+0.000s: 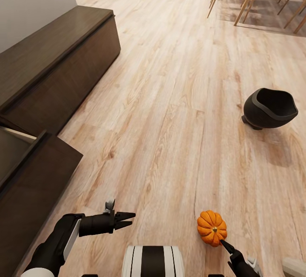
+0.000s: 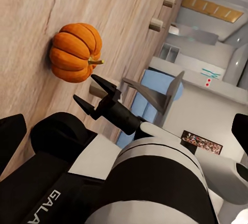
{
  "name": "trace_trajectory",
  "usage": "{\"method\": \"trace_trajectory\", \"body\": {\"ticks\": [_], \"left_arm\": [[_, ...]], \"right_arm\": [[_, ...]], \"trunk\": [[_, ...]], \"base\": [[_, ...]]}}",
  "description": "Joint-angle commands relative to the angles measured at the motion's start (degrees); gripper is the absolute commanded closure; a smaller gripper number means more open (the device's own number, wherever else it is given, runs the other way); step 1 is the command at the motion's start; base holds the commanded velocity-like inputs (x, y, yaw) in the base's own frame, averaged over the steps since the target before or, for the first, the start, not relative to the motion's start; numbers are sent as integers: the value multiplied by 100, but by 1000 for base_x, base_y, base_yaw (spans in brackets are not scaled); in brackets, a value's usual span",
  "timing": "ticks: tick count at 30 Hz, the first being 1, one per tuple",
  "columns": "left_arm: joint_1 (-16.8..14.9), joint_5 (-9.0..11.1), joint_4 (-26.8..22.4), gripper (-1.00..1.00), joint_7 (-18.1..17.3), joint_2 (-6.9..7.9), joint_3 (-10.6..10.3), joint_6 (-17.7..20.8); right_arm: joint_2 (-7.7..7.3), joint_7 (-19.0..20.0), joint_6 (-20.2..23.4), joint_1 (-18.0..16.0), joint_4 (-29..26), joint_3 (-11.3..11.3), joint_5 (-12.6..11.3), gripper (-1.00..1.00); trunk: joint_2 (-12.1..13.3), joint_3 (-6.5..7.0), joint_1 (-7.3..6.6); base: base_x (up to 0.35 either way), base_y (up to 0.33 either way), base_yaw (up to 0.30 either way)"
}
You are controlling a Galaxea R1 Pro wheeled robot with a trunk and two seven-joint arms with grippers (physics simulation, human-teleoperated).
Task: Place each of the two pumpkins and all three candles from the living room inside a cabinet in the living room (use any cabinet), then make sure every cabinet is closed, and position the cauldron so it is next to a table in the living room.
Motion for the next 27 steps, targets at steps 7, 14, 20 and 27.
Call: {"method": "trace_trajectory", "body": {"ticks": [7,14,20,27], "left_arm": [[0,14,-3,-100,-17,3,4,60],[-1,14,-1,-100,-18,4,7,60],[-2,14,-3,-100,-18,2,4,60],[-2,14,-8,-100,-17,1,4,60]], "right_arm": [[2,11,59,-1,-1,-24,-25,-100],[2,11,59,-1,-1,-23,-25,-100],[2,12,59,-1,-1,-23,-25,-100],[2,24,62,-1,-1,-23,-25,-100]], "trunk": [[-1,-3,-1],[-1,-3,-1],[-1,-3,-1],[-1,-3,-1]], "base": [[0,4,0],[25,105,0],[2,8,0],[0,0,0]]}}
